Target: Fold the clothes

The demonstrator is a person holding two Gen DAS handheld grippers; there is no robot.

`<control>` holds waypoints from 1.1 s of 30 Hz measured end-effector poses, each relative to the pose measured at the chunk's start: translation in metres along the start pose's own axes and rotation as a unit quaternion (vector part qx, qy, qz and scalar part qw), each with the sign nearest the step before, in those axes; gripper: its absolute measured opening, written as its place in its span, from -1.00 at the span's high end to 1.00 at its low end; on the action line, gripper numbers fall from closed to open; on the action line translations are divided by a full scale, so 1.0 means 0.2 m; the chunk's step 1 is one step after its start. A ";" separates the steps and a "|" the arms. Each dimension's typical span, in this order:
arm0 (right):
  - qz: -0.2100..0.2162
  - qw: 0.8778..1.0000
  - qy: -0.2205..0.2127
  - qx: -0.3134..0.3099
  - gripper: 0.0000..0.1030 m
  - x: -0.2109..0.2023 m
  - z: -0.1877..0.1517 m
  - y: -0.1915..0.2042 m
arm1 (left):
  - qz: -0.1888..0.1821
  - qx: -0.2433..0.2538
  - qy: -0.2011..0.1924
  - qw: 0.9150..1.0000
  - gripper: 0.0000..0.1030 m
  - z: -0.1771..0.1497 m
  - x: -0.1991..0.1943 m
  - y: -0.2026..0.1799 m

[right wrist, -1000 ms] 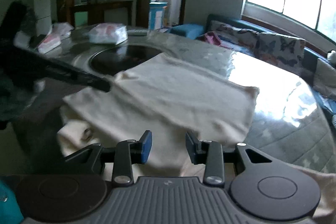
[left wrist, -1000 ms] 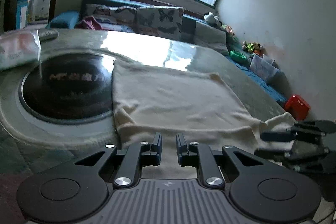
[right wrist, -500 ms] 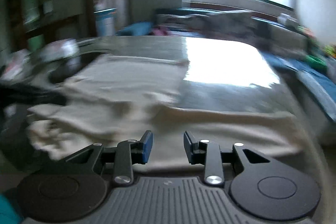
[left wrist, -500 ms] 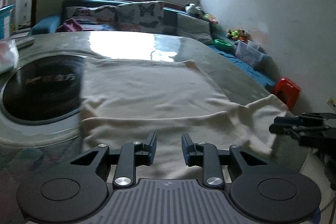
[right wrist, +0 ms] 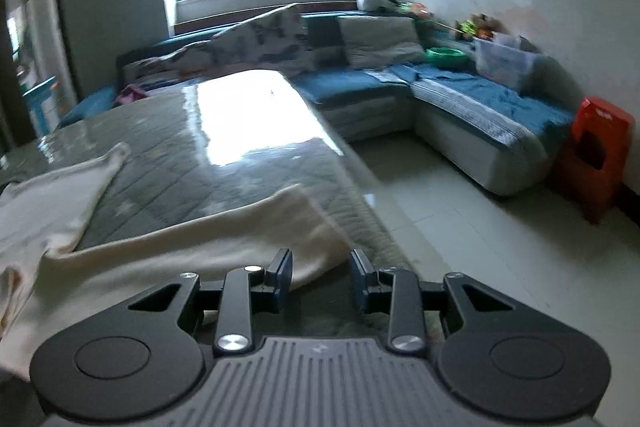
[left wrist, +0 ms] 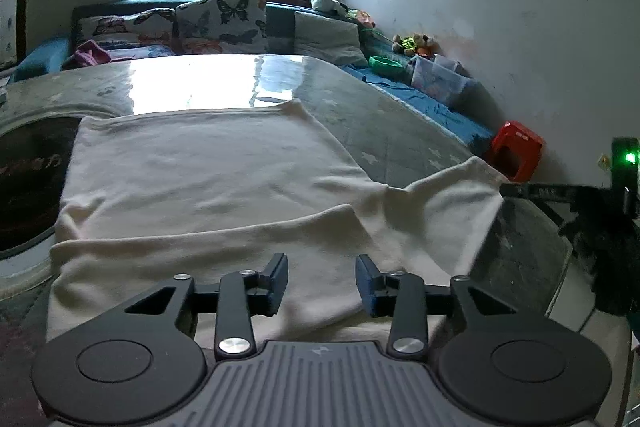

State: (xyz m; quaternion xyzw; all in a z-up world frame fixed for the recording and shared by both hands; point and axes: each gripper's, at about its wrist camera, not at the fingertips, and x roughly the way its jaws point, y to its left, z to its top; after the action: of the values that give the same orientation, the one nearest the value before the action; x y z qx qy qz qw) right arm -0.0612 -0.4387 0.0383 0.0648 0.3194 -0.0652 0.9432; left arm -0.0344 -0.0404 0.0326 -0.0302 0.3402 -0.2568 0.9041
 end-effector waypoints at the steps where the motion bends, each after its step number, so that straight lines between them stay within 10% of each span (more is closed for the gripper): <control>1: -0.002 1.000 0.000 0.007 0.39 0.01 0.00 -0.01 | 0.000 0.001 0.001 1.000 0.21 0.00 0.01 -0.01; 12: 0.006 1.000 -0.010 -0.005 0.85 0.03 -0.01 0.02 | 0.003 0.011 0.014 1.000 0.10 0.00 0.07 -0.06; 33: 0.170 0.978 -0.098 -0.067 0.86 -0.47 0.32 0.38 | 0.008 0.029 -0.020 0.999 0.00 -0.03 -0.03 -0.03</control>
State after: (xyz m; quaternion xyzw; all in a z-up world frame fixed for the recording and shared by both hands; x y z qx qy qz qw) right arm -0.0844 -0.3659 0.1510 0.0484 0.2130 0.1111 0.9695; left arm -0.0452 -0.0425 0.0332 -0.0067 0.3146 -0.2583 0.9134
